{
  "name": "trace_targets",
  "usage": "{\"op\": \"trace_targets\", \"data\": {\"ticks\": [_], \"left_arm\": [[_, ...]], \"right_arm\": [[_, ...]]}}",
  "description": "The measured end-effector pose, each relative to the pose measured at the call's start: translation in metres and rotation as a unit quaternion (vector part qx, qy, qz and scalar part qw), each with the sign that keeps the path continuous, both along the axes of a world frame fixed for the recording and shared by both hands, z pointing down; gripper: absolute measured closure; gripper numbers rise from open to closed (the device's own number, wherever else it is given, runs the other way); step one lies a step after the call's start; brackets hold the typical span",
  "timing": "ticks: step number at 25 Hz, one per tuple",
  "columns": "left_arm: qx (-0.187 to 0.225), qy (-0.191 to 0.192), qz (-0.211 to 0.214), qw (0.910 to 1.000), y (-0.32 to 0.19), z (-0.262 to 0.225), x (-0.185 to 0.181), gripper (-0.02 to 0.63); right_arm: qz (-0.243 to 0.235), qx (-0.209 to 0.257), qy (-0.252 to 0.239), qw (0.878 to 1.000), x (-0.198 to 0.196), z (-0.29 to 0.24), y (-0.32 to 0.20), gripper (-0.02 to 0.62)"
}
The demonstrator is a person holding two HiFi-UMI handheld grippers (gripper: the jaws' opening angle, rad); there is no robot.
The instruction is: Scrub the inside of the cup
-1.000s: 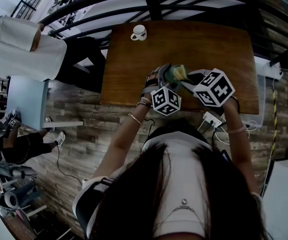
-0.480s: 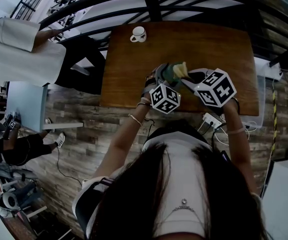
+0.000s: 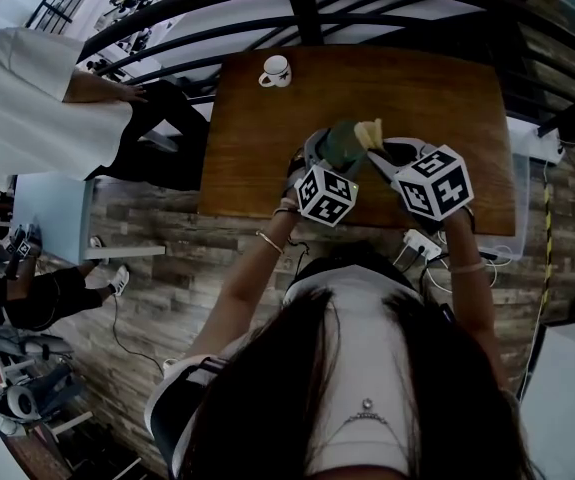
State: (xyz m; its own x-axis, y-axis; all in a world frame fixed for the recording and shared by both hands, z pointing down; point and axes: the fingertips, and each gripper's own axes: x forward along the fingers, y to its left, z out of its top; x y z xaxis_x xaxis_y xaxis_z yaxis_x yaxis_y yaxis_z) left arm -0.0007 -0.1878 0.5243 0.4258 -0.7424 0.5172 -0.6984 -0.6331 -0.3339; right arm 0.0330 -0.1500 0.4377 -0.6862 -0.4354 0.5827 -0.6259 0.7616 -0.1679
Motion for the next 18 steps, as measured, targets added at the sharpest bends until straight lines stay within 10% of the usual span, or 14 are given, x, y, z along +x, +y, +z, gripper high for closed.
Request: {"op": "trace_targets", "data": {"ticks": [18], "left_arm": [[-0.028, 0.058, -0.029, 0.9975, -0.001, -0.006, 0.008, 0.256]], "right_arm": [[0.108, 0.026, -0.032, 0.993, 0.041, 0.011, -0.02, 0.515]]}}
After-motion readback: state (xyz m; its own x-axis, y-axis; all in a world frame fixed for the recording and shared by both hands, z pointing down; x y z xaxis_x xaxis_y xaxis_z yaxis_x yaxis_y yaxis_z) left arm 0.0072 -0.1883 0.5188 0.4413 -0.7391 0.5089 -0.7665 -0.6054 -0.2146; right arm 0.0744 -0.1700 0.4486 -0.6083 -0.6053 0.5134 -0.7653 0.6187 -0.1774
